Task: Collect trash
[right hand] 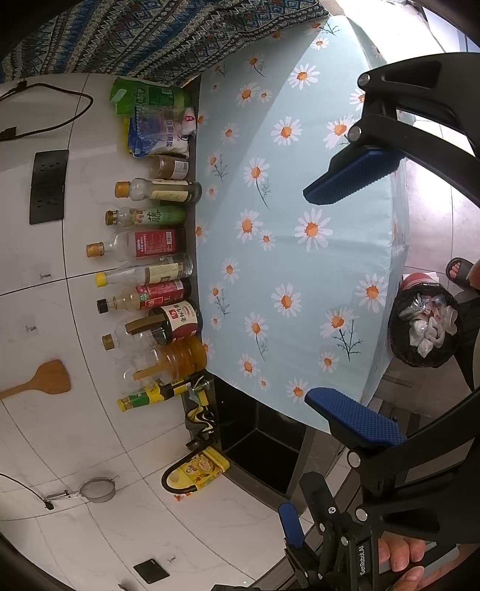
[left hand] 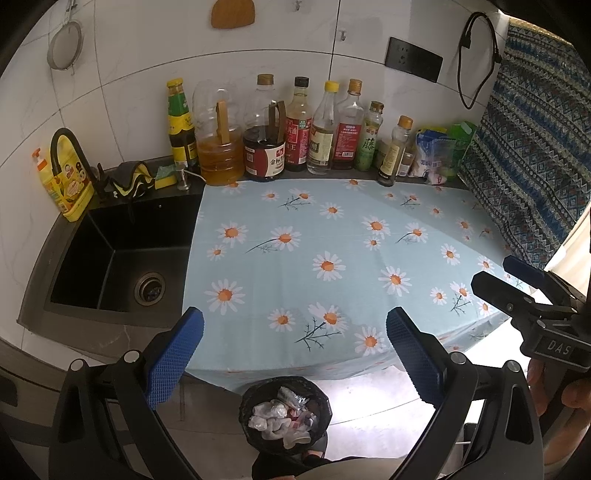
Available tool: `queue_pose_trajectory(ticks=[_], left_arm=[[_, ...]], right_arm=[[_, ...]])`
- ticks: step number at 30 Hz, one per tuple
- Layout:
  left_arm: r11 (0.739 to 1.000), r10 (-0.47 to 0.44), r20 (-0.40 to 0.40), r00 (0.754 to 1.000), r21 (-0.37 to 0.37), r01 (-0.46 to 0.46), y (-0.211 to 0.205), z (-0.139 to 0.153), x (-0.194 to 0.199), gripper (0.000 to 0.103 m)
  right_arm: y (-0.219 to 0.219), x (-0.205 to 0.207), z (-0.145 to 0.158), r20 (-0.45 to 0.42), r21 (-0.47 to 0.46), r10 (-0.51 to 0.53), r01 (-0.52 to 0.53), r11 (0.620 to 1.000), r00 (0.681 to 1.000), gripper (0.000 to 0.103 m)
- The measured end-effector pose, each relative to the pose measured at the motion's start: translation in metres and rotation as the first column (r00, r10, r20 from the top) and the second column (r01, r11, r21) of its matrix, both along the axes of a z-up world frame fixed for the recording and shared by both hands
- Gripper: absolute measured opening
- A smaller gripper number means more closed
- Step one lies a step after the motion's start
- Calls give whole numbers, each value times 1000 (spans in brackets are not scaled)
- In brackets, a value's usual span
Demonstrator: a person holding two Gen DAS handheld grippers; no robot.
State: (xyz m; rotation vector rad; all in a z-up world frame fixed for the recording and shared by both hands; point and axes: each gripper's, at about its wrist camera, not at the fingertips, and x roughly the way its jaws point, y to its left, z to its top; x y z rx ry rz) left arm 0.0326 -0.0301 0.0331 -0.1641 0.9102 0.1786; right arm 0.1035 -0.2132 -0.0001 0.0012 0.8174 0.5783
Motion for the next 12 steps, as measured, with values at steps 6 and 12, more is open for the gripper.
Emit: queue_pose_trajectory(ticks=[6,12], left_arm=[[1000,-4,-11,1000,-9,4,0,-3,5,96],[1000,-12,-9,1000,-6,12,-1,-3,5,96]], right_arm=[[2,4,-1,-5,-2,8,-8,1000,1000,98],[3,5,-1,-7,-4,9,-9,1000,1000,98]])
